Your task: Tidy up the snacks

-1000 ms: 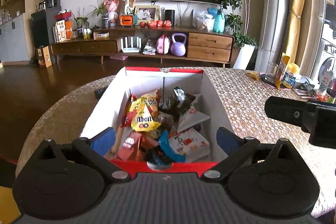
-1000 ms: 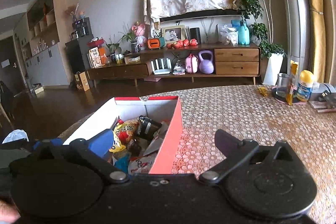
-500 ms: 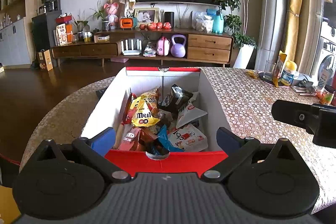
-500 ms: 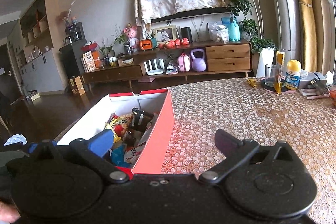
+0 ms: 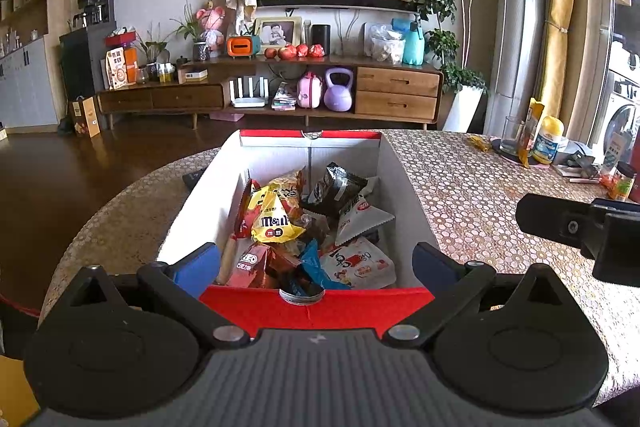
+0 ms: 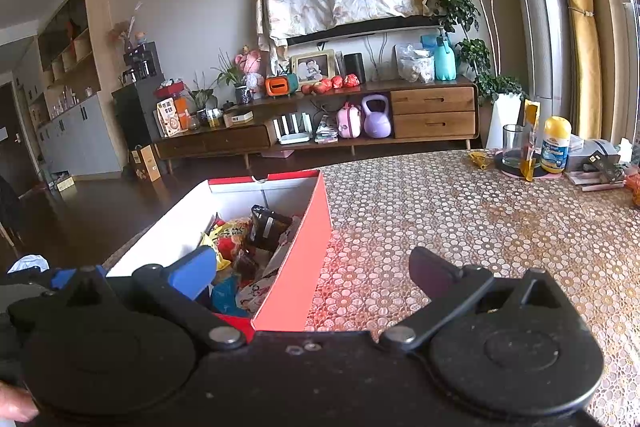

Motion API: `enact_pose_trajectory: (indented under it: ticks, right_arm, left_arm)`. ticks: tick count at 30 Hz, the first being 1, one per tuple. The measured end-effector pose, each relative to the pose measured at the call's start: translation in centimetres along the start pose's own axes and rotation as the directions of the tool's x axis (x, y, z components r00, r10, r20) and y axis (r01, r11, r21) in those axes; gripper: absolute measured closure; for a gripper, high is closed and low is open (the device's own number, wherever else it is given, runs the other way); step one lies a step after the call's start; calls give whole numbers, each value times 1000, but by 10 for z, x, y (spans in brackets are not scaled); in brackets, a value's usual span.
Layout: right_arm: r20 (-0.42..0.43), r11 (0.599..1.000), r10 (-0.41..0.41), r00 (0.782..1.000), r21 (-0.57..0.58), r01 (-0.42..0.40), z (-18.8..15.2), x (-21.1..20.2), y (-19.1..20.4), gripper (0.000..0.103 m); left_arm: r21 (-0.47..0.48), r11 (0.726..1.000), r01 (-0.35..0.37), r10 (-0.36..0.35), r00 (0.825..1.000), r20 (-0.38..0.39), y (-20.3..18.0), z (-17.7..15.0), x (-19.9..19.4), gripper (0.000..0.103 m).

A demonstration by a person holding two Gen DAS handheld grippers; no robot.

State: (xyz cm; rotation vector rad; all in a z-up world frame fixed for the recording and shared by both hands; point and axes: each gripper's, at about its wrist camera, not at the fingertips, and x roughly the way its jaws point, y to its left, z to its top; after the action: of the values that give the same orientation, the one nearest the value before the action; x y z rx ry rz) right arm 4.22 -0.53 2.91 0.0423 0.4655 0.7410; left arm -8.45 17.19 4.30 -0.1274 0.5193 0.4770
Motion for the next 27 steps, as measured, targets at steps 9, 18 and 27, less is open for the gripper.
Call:
enact_pose_trajectory:
  ticks: [9,18,27]
  right_arm:
    - [-2,1000,1,1000,-1,-1,0,0,1,0]
    - [-3,1000,0,1000,1,0,-1,-1,1,0]
    - [-3,1000,-1,1000,1,1,-3,-2,1,0]
  left_arm:
    - [3,1000,-1,1,1000,0,1,0,-1,0]
    - [5,1000,0,0,1000,0,0,0,-1,0]
    - [6,1000,1,-1,1000,-1,0,0,0,0]
